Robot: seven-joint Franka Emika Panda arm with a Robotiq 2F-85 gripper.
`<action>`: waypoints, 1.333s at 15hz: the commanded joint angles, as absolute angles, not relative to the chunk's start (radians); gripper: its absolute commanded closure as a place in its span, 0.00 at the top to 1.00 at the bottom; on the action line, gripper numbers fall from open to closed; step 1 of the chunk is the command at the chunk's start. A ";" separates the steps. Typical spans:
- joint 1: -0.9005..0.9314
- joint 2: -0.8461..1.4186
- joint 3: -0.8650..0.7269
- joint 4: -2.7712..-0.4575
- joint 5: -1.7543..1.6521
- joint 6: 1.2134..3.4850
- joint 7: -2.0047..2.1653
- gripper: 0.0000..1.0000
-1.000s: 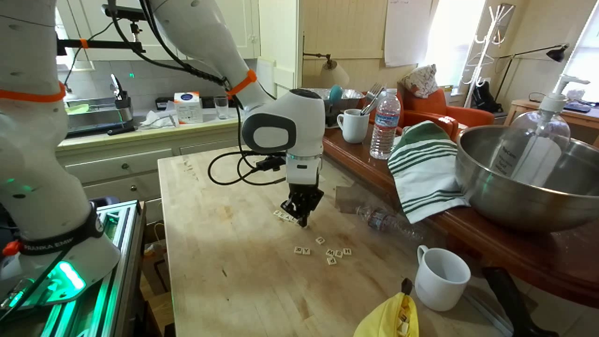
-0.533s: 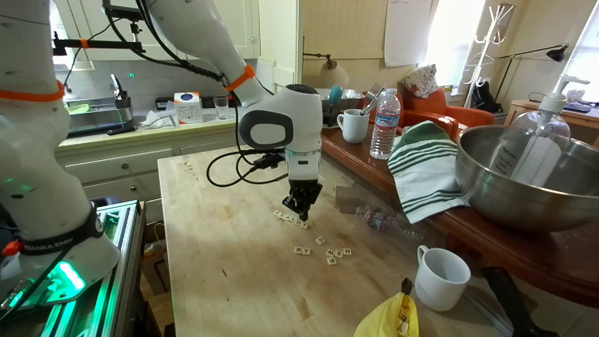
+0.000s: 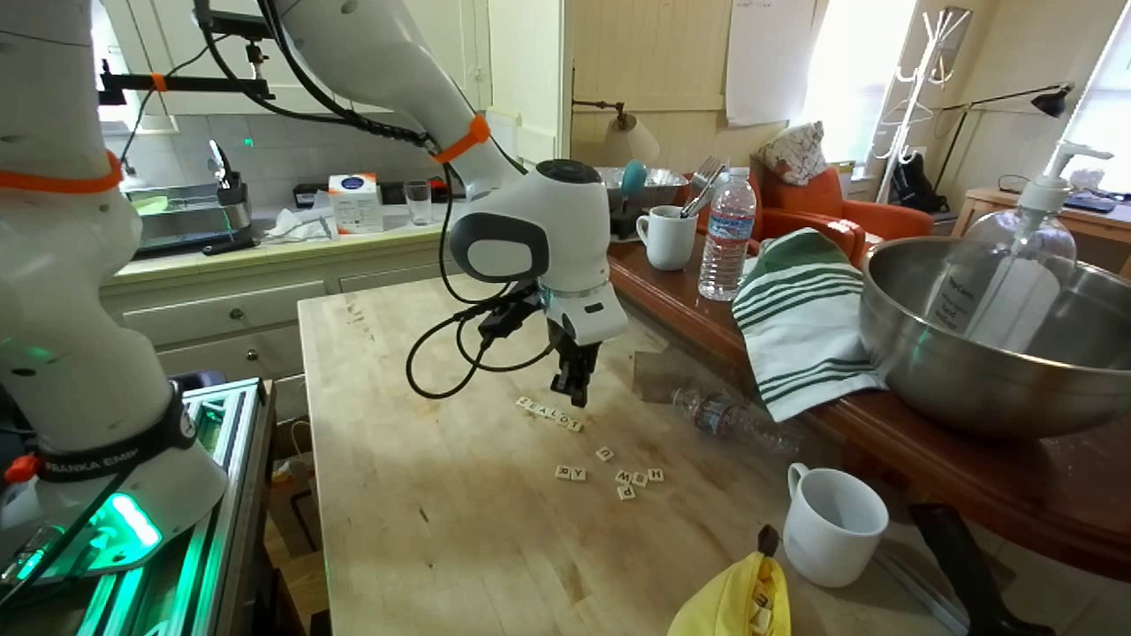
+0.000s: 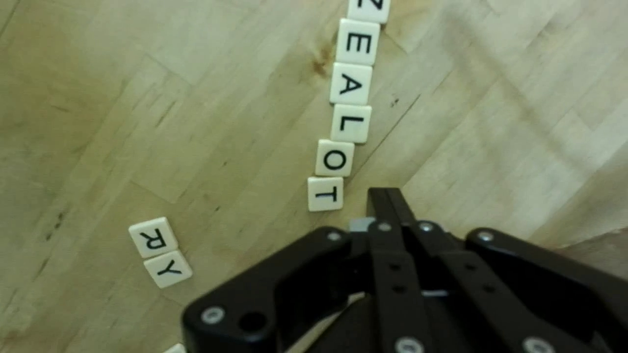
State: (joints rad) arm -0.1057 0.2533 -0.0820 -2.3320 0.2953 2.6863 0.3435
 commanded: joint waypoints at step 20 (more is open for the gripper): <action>-0.234 0.208 0.025 -2.392 0.276 2.620 -0.639 0.00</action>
